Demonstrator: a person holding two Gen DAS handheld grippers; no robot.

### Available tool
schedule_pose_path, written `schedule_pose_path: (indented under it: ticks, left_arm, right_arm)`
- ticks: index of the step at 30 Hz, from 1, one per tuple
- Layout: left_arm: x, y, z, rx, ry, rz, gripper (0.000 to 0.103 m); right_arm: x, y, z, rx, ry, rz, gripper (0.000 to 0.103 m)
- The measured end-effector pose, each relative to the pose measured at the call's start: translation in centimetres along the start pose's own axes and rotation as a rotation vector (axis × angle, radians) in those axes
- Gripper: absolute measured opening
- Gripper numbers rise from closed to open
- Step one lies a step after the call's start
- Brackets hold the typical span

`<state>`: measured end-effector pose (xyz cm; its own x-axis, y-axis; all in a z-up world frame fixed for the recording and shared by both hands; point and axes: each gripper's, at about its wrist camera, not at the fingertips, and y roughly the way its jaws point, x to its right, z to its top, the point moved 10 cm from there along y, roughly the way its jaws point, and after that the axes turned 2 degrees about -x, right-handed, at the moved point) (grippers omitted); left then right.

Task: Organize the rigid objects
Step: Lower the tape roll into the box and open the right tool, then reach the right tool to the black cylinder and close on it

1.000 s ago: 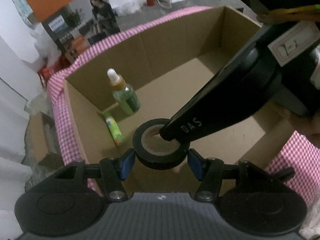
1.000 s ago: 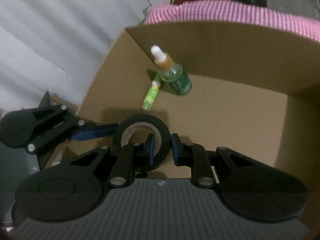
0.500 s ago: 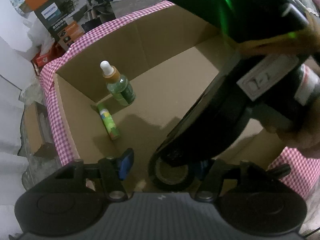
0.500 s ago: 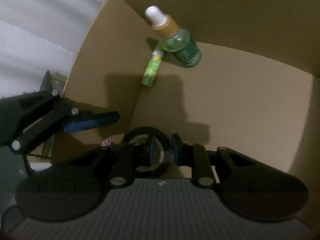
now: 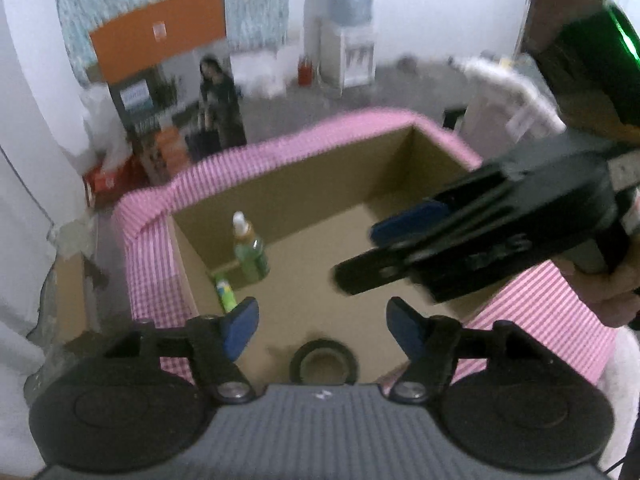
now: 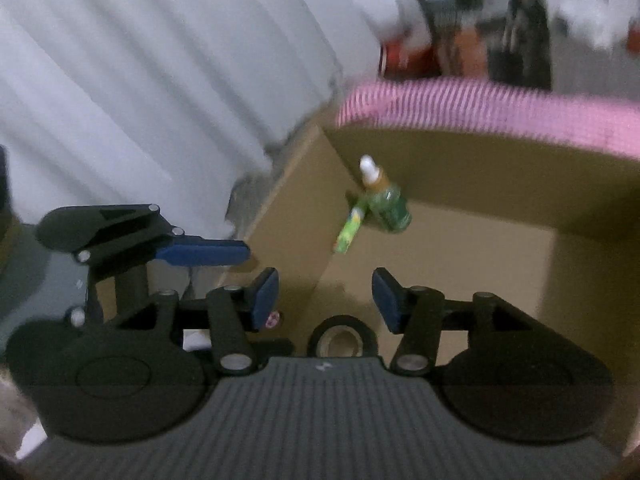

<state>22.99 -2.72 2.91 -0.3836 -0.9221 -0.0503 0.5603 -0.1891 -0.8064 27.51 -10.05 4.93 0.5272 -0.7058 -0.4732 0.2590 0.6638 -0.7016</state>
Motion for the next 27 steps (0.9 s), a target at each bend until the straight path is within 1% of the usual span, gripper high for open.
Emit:
schedule_pose_path:
  ticks: [2, 5, 8, 11, 14, 17, 18, 19, 22, 25, 27]
  left_arm:
    - [0.7, -1.6, -0.1, 0.051, 0.003, -0.005, 0.074]
    - [2.6, -3.7, -1.1, 0.121, 0.017, 0.002, 0.076]
    - [4.5, -4.3, -2.8, 0.157, 0.022, 0.004, 0.077]
    - [6.9, -3.0, -5.3, 0.151, 0.023, -0.042, 0.077]
    - [10.1, -1.0, -7.9, 0.126, 0.033, -0.086, 0.076]
    - [12.8, 1.2, -9.9, 0.111, 0.076, -0.091, 0.074]
    - [13.4, 2.0, -10.4, 0.102, 0.084, -0.086, 0.065]
    - [14.0, 3.0, -10.8, 0.088, 0.096, -0.070, 0.061]
    - [15.0, 4.8, -12.1, 0.059, 0.124, -0.063, 0.058]
    - [15.2, 5.7, -12.6, 0.055, 0.133, -0.057, 0.050]
    - [15.2, 6.3, -12.6, 0.045, 0.138, -0.056, 0.044]
  right_arm:
    - [-0.4, -3.2, -1.1, 0.077, -0.023, -0.015, 0.053]
    - [-0.3, -8.0, -3.4, 0.164, -0.045, -0.056, 0.054]
    - [0.1, -11.4, -6.5, 0.216, -0.053, -0.101, 0.054]
    - [1.1, -13.2, -10.5, 0.229, -0.046, -0.150, 0.054]
    - [1.5, -12.5, -14.4, 0.200, -0.047, -0.182, 0.054]
    - [1.5, -10.4, -17.6, 0.130, -0.081, -0.202, 0.053]
    - [1.4, -9.3, -18.3, 0.106, -0.096, -0.208, 0.052]
    - [1.4, -8.4, -18.9, 0.082, -0.109, -0.216, 0.047]
    - [1.6, -6.0, -19.7, 0.030, -0.138, -0.250, 0.042]
    - [1.9, -4.3, -19.0, 0.001, -0.153, -0.240, 0.037]
    - [1.9, -3.3, -18.7, -0.020, -0.174, -0.234, 0.036]
